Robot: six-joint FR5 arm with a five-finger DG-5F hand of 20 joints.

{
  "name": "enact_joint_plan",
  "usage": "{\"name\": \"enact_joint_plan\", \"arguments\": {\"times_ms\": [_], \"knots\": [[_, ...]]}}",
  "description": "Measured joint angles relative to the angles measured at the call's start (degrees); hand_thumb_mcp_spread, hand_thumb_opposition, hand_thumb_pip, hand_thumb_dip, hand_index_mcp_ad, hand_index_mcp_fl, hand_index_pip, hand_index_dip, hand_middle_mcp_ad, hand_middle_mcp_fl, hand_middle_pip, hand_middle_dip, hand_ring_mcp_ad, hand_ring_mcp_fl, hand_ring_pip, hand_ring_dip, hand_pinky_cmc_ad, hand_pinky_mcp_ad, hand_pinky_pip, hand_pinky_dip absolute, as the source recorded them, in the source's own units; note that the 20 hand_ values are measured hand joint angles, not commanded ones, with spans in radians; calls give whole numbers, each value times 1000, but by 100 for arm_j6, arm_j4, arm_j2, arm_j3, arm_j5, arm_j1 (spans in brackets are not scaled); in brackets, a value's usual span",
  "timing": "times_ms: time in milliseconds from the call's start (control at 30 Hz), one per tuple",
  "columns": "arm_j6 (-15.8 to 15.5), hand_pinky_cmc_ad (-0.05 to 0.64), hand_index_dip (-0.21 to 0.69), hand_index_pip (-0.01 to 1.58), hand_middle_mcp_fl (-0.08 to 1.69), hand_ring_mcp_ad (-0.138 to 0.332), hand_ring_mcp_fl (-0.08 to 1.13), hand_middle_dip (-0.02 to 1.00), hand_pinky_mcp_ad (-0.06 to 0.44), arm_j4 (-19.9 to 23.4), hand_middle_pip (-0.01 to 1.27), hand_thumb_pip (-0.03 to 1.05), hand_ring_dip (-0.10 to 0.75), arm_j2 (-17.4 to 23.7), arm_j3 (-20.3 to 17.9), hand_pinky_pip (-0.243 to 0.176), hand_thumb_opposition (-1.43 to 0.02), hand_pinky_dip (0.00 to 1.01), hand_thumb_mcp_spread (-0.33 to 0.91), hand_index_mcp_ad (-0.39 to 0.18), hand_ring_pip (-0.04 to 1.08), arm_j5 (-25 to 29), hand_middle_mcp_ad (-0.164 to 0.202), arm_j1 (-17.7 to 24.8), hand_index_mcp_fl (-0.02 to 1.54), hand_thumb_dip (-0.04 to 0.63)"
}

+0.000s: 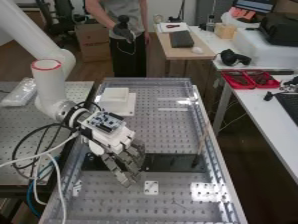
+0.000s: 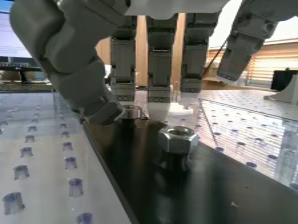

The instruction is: Grab the bearing and place it in the white container

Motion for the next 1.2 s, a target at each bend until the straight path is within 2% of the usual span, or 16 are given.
{"name": "enact_joint_plan", "arguments": {"times_ms": [900,1067,1200], "knots": [[-84,367,44,1440,201,99,-9,691,286,35,1087,845,367,-63,35,-124,-777,585,405,-115,831,67,42,27,82,316],[-153,367,24,1429,197,99,-9,684,286,134,1084,840,367,-62,13,-124,-777,585,400,-131,831,69,40,21,119,314],[-216,367,24,1412,283,99,-7,684,286,325,1082,820,367,-49,-43,-124,-785,581,417,-115,827,75,42,21,182,314]]}}
